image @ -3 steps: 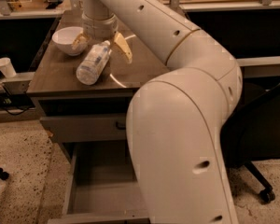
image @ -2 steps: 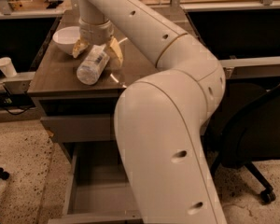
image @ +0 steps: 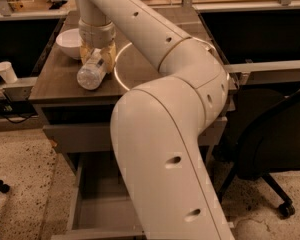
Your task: Place blue plastic bottle into middle drawer
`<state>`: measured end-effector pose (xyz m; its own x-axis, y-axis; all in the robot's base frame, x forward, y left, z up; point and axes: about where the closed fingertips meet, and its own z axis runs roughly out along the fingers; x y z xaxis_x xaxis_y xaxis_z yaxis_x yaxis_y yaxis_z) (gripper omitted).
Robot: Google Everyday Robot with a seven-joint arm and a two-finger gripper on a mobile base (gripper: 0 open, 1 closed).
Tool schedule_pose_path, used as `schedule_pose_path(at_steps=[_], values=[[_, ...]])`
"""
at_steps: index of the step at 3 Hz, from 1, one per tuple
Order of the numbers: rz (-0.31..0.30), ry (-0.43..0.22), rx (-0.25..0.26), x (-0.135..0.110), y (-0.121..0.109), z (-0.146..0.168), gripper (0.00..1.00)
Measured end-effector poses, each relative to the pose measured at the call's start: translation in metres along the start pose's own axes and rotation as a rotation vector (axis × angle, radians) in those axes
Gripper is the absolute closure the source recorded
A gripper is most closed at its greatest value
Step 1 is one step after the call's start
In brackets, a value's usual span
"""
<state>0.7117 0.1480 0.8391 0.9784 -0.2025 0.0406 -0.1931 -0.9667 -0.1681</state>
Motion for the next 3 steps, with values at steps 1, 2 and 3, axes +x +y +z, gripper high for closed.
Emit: schedule_pose_path(at_steps=[1,2,3], values=[[0.145,0.008,-0.007,-0.006,0.014,-0.021,0.96],[0.315,-0.013,-0.019,-0.027,0.039,-0.04,1.0],[0.516,0.036,-0.032,-0.064,0.068,-0.065,1.0]])
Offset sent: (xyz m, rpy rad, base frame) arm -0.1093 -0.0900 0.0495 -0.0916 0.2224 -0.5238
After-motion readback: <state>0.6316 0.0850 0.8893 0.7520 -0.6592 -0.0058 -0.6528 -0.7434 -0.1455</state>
